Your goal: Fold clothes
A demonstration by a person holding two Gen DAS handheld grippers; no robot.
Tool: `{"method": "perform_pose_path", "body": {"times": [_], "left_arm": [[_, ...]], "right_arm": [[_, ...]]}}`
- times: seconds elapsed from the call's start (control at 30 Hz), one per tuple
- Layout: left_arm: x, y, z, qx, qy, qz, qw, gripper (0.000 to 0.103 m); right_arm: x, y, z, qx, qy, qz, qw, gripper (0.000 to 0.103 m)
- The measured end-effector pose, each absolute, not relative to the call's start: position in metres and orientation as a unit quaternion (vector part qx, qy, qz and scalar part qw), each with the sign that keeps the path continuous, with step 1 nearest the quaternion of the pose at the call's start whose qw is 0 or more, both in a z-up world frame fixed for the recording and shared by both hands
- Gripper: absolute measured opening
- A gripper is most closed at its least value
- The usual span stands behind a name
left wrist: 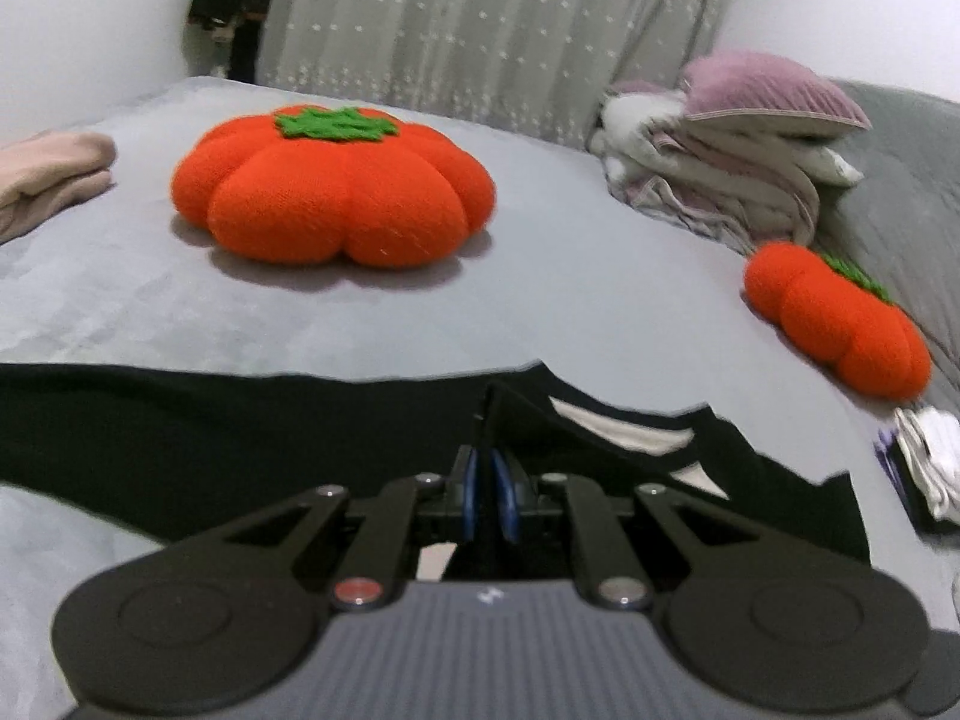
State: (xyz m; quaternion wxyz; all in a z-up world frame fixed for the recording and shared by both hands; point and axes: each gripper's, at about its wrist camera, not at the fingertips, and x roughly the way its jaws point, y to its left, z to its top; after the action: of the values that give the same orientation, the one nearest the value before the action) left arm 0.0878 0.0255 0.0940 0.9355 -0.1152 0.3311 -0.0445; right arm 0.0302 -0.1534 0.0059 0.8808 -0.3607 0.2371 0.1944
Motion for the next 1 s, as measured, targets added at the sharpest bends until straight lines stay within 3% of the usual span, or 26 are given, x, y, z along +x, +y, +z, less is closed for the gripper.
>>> {"method": "perform_pose_path", "body": {"times": [0.37,0.5,1.0], "left_arm": [[0.114,0.047,0.096,-0.112,0.309,-0.02,0.944,0.008],[0.122,0.053,0.091,-0.107,0.307,-0.011,0.946,0.008],[0.141,0.075,0.084,-0.13,0.304,-0.004,0.944,0.008]], "right_arm": [[0.037,-0.167,0.01,-0.351,0.252,0.129,0.892,0.02],[0.043,-0.178,0.012,-0.348,0.262,0.105,0.894,0.03],[0.045,-0.269,0.029,-0.313,0.354,0.104,0.875,0.03]]}}
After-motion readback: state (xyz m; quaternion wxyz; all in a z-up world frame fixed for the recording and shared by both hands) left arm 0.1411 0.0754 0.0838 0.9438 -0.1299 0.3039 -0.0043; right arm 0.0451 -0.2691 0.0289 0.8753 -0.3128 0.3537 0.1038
